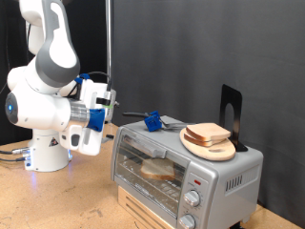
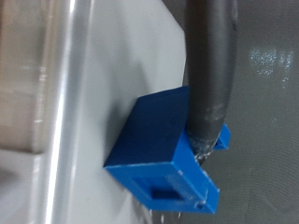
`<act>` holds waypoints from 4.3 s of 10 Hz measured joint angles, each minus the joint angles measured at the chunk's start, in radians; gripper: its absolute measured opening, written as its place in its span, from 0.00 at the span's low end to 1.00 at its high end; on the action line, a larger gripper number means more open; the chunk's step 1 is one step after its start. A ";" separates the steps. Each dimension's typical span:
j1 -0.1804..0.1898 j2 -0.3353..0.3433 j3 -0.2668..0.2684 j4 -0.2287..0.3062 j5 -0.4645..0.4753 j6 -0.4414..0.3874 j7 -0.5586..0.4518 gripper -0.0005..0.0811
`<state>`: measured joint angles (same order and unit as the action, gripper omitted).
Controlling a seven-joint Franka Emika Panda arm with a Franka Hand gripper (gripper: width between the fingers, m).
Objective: Make a piece of toast with the oven
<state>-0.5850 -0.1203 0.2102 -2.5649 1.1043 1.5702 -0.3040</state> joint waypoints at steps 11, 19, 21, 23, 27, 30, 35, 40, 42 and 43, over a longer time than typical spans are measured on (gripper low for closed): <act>-0.083 0.019 -0.122 0.128 0.106 -0.059 0.008 0.84; -0.085 0.158 -0.129 0.360 0.133 -0.050 0.129 0.84; -0.084 0.162 -0.128 0.363 0.114 -0.065 0.155 0.84; -0.073 0.212 -0.107 0.409 0.099 -0.053 0.234 0.84; -0.041 0.359 -0.073 0.547 0.093 0.042 0.310 0.84; -0.016 0.472 -0.053 0.646 0.083 0.110 0.210 0.84; -0.004 0.563 -0.045 0.730 0.034 0.056 0.319 0.84; 0.023 0.603 -0.045 0.749 -0.060 0.027 0.463 0.84; 0.022 0.605 -0.045 0.750 -0.054 0.017 0.485 0.84; 0.023 0.614 -0.044 0.759 -0.046 0.023 0.519 0.84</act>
<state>-0.5619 0.4940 0.1665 -1.8059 1.0578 1.5928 0.2148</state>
